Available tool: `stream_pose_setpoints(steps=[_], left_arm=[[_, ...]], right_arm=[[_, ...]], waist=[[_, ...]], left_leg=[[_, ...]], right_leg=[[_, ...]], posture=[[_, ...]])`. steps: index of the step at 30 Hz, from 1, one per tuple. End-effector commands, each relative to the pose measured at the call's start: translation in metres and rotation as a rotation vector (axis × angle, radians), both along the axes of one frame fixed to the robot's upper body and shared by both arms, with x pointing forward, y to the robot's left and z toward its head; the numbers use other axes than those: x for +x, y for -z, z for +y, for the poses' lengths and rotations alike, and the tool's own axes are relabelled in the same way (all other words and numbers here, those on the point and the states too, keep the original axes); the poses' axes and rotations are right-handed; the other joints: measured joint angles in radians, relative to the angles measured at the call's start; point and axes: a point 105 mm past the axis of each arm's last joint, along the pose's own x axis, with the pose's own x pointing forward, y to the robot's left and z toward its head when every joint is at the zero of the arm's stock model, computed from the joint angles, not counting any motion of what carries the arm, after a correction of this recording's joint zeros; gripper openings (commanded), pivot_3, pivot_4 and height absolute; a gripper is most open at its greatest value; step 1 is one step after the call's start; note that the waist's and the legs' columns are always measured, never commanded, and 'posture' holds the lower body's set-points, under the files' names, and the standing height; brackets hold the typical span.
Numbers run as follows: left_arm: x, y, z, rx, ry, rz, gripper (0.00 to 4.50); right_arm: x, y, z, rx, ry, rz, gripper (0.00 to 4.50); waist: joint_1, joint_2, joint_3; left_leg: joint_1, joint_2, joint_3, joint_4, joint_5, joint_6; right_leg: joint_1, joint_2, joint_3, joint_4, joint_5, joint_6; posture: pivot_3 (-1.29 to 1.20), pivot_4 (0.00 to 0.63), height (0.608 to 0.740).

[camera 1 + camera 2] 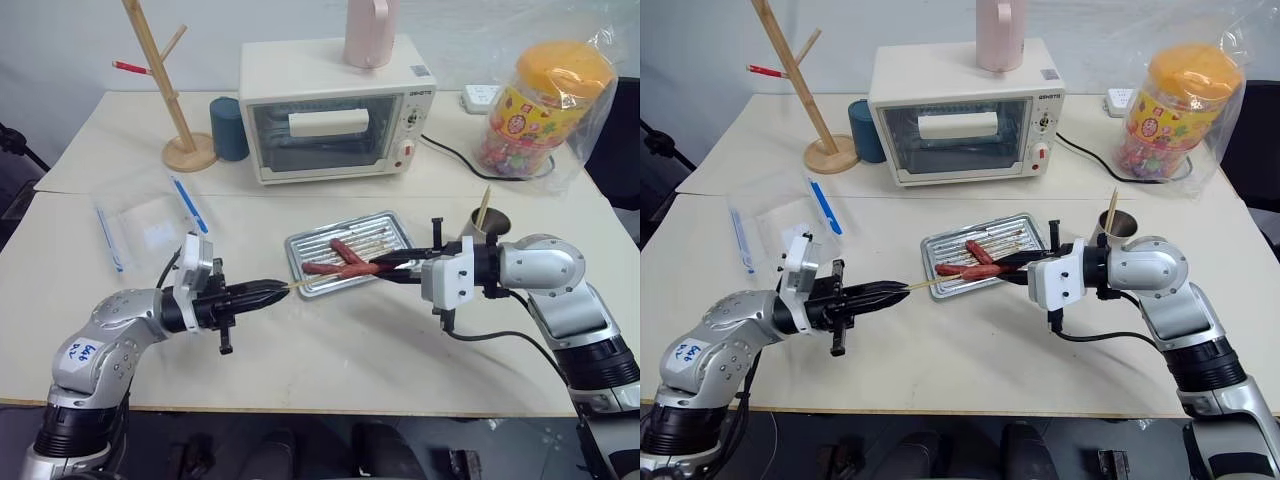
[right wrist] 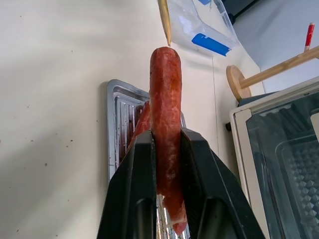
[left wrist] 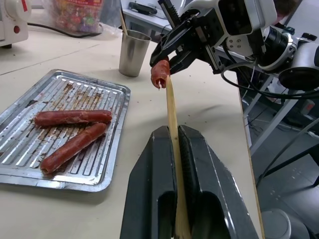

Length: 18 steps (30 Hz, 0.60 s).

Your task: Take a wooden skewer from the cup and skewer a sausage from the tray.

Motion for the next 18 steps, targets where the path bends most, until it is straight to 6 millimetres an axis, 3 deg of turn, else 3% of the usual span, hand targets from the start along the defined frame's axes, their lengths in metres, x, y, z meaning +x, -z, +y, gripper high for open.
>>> stream_pose_setpoints(steps=[1, 13, 18], left_arm=[[0.0, -0.006, -0.002, 0.006, 0.004, -0.043, 0.0], [0.0, -0.005, 0.013, 0.021, -0.035, -0.031, 0.0], [0.0, -0.003, 0.011, 0.018, -0.033, -0.029, 0.0]], right_arm=[[-0.004, -0.008, 0.005, 0.014, -0.027, -0.022, 0.5], [-0.001, -0.008, -0.002, 0.006, -0.006, -0.017, 0.5], [-0.001, -0.008, -0.001, 0.007, -0.009, -0.018, 0.5]], waist=[[0.0, 0.0, 0.0], [-0.001, 0.0, 0.0], [0.0, 0.0, 0.0]], left_leg=[[0.0, 0.0, 0.0, 0.0, 0.0, 0.0], [0.0, 0.0, 0.0, 0.0, 0.0, 0.0], [0.0, 0.0, 0.0, 0.001, 0.0, 0.0]], right_leg=[[0.0, 0.0, 0.0, 0.0, 0.0, 0.0], [0.0, 0.0, 0.0, 0.0, 0.0, 0.0], [0.0, 0.0, 0.0, 0.0, 0.0, 0.0]], posture=[[0.0, 0.15, 0.74], [0.0, 0.15, 0.74], [0.0, 0.15, 0.74]])
